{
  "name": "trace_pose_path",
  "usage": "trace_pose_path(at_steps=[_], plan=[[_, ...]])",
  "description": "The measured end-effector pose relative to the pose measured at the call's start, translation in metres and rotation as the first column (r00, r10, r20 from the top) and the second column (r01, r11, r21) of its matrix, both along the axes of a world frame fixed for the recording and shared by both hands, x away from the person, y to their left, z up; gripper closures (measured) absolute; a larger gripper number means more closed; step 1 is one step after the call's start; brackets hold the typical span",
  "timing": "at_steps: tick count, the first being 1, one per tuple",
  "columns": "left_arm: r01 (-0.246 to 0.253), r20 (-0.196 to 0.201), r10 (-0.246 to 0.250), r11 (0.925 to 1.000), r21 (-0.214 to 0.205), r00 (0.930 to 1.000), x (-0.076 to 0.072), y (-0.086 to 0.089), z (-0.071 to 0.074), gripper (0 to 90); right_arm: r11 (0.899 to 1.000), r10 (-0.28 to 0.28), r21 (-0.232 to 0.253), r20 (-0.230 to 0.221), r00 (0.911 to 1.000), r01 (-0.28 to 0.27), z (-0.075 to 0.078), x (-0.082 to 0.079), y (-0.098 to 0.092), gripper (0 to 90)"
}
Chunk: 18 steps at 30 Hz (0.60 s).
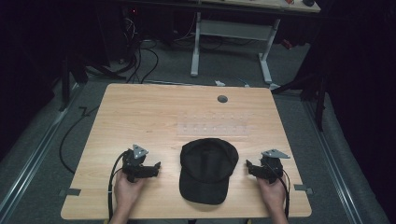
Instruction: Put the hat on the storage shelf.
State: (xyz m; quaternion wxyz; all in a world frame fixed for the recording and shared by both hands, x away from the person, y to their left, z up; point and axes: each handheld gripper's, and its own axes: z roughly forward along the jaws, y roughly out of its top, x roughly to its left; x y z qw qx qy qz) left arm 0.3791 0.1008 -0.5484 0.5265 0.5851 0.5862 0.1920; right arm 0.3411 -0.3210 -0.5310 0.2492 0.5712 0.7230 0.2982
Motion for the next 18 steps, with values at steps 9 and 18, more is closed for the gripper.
trace_pose_path(at_steps=[9, 18], plan=[[0.0, 0.0, 0.0, 1.0, 0.0, 1.0, -0.0001, -0.0001, 0.0, 11.0, 1.0, -0.001, 0.001, 0.0, 1.0, 0.001, 0.0, -0.0001, 0.0001, 23.8], [-0.001, 0.005, 0.001, 1.0, -0.001, 1.0, -0.0005, 0.0001, 0.0001, 12.7, 1.0, -0.002, 0.0, 0.002, 1.0, 0.002, 0.0, -0.0002, 0.0003, 24.2]])
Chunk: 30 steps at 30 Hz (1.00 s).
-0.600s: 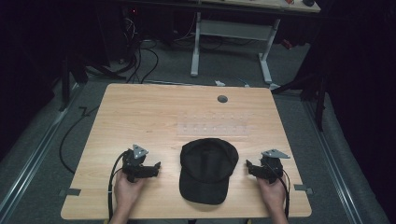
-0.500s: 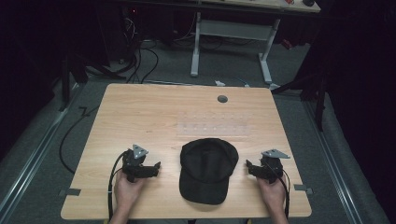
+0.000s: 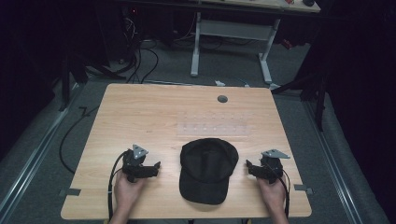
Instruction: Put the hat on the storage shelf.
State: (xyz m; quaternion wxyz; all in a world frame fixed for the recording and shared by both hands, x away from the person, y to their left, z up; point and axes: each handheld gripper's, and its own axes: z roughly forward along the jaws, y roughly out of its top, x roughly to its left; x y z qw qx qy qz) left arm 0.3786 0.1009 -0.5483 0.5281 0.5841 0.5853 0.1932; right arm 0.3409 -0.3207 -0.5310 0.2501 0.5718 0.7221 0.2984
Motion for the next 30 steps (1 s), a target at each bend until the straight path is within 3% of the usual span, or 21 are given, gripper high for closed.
trace_pose_path(at_steps=[19, 30], plan=[[-0.007, 0.004, 0.007, 1.0, 0.002, 1.0, 0.0, 0.001, 0.0, 14.5, 1.0, -0.014, -0.001, 0.005, 0.9999, 0.014, 0.0, -0.003, 0.003, 26.8], [-0.007, 0.005, 0.007, 1.0, 0.001, 1.0, 0.0, 0.0, 0.0, 15.0, 0.999, 0.018, 0.033, 0.018, 0.9997, -0.019, 0.006, -0.012, 0.006, 41.9]])
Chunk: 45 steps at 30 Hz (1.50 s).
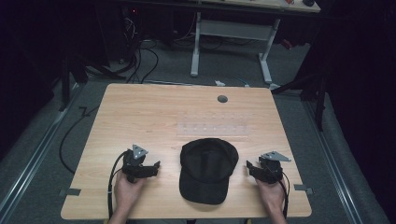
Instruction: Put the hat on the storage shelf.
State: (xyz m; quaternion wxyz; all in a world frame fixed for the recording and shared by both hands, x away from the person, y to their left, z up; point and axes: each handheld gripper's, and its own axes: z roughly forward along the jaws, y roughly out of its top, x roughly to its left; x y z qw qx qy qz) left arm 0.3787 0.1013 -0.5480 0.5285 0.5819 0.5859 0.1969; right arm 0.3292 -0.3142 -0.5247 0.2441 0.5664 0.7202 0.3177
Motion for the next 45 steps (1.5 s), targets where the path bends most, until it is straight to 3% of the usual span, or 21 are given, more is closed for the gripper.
trace_pose_path(at_steps=[6, 14, 20, 24, 26, 30, 35, 45], plan=[[-0.001, 0.0, 0.001, 1.0, 0.001, 1.0, 0.0, 0.0, 0.0, 15.3, 0.998, 0.054, 0.038, 0.037, 0.9979, -0.055, 0.012, -0.01, 0.005, 47.6], [-0.001, 0.001, 0.001, 1.0, 0.0, 1.0, 0.0, 0.0, 0.0, 15.4, 0.991, 0.098, 0.083, 0.086, 0.9915, -0.105, 0.027, -0.019, 0.013, 48.3], [-0.001, 0.001, 0.001, 1.0, 0.0, 1.0, 0.0, 0.0, 0.0, 15.4, 0.975, 0.17, 0.132, 0.088, 0.9816, -0.18, 0.039, -0.017, 0.025, 46.7], [-0.001, 0.0, 0.001, 1.0, 0.0, 1.0, 0.0, 0.0, 0.0, 15.5, 0.976, 0.171, 0.12, 0.105, 0.9796, -0.184, 0.046, -0.015, 0.029, 45.0], [-0.001, 0.001, 0.001, 1.0, 0.0, 1.0, 0.0, 0.0, 0.0, 15.5, 0.97, 0.182, 0.139, 0.116, 0.9764, -0.197, 0.055, -0.013, 0.034, 44.3], [-0.001, 0.001, 0.001, 1.0, 0.0, 1.0, 0.0, 0.0, 0.0, 15.5, 0.967, 0.203, 0.13, 0.114, 0.9725, -0.217, 0.059, -0.008, 0.041, 43.9], [-0.002, 0.001, 0.002, 1.0, 0.0, 1.0, 0.0, 0.0, 0.0, 15.6, 0.958, 0.241, 0.133, 0.094, 0.9659, -0.252, 0.061, 0.0, 0.05, 41.1], [-0.003, 0.001, 0.003, 1.0, -0.001, 1.0, 0.0, 0.0, 0.0, 15.6, 0.95, 0.282, 0.108, 0.111, 0.9531, -0.293, 0.068, 0.011, 0.06, 39.7]])
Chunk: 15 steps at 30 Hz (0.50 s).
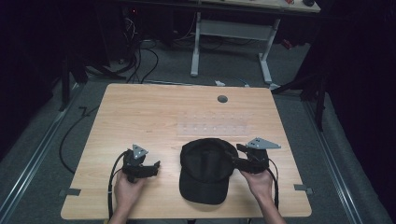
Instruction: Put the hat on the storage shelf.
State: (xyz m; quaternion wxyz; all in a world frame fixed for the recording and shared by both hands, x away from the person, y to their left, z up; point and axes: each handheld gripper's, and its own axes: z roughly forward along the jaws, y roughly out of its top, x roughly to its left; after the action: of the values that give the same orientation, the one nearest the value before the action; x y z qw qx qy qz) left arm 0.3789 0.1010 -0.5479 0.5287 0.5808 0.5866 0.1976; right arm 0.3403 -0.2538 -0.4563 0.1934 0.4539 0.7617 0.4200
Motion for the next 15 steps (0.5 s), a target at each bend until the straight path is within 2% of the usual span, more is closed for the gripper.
trace_pose_path(at_steps=[6, 15], plan=[[0.0, 0.0, 0.0, 1.0, 0.0, 1.0, 0.0, 0.0, 0.0, 15.6, 1.0, 0.015, -0.011, 0.005, 0.9999, -0.015, 0.005, 0.008, 0.007, 39.9], [0.0, 0.0, 0.0, 1.0, 0.0, 1.0, 0.0, 0.0, 0.0, 15.6, 0.999, 0.051, -0.015, -0.029, 0.9983, -0.052, 0.003, 0.022, 0.016, 44.2]])
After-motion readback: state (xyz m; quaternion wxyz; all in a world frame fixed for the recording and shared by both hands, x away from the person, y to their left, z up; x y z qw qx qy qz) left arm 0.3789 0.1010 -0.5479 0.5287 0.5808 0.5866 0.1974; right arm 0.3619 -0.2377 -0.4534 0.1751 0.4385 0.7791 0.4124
